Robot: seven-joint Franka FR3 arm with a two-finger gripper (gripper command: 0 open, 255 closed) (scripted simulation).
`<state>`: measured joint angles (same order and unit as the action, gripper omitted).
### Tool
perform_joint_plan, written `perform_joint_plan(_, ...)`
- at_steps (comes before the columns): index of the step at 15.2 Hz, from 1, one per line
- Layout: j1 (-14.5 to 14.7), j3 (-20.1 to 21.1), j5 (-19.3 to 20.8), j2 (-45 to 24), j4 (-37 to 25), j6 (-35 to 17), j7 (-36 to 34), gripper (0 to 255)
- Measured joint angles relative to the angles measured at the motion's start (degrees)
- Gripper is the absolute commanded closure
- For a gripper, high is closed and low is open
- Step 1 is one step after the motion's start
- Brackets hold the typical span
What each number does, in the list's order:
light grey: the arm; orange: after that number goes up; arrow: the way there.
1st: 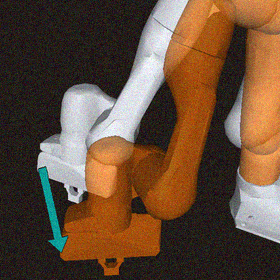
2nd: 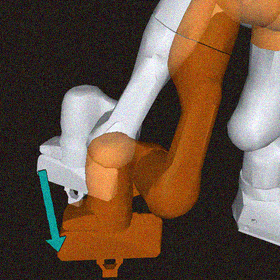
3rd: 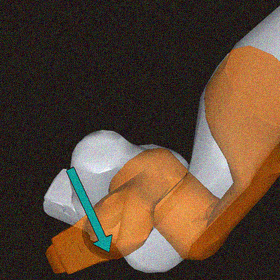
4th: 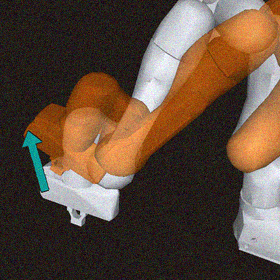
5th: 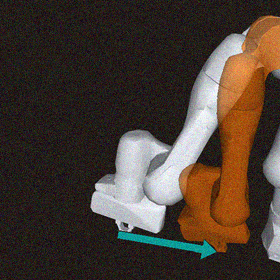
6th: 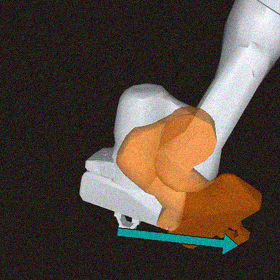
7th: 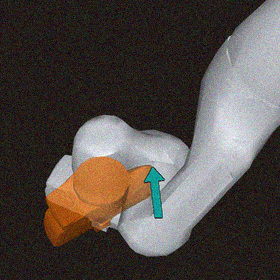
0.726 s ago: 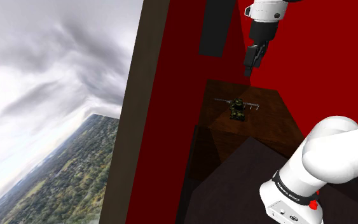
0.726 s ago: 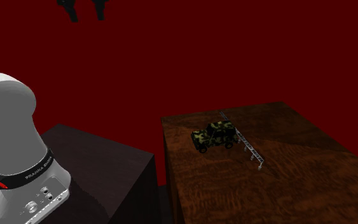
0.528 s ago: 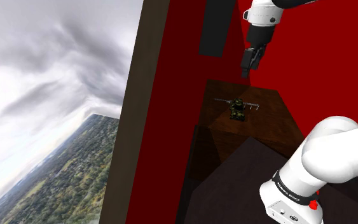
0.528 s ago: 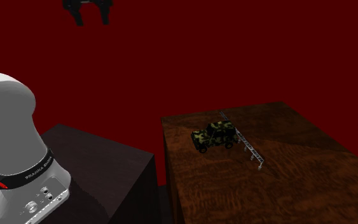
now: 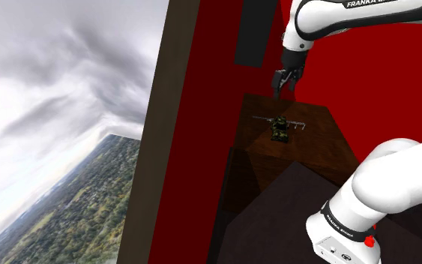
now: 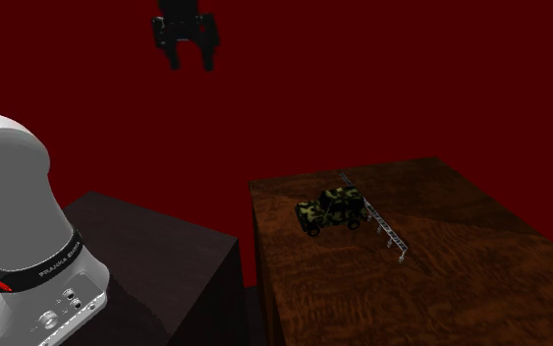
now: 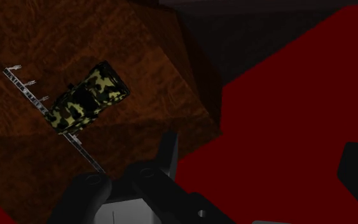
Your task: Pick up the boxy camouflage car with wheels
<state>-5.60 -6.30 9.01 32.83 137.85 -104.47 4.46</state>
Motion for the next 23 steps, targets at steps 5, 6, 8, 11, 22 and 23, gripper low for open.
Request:
perform_joint_plan(5, -2.65, -2.56, 0.72, -6.49, 1.25, -9.47, -3.21, 0)
perform_joint_plan(6, -3.22, -3.16, 0.87, -7.81, 1.34, -11.28, -3.69, 0)
perform_joint_plan(8, -4.16, -4.17, 0.91, -10.5, 1.46, -14.78, -4.93, 0)
perform_joint_plan(11, -5.5, -5.97, 0.62, -16.03, 0.43, -20.36, -6.29, 0)
perform_joint_plan(22, -10.17, -12.11, -6.18, -36.82, -6.96, -37.15, -7.37, 0)
perform_joint_plan(23, -10.78, -12.53, -7.2, -38.38, -7.52, -38.39, -7.06, 0)
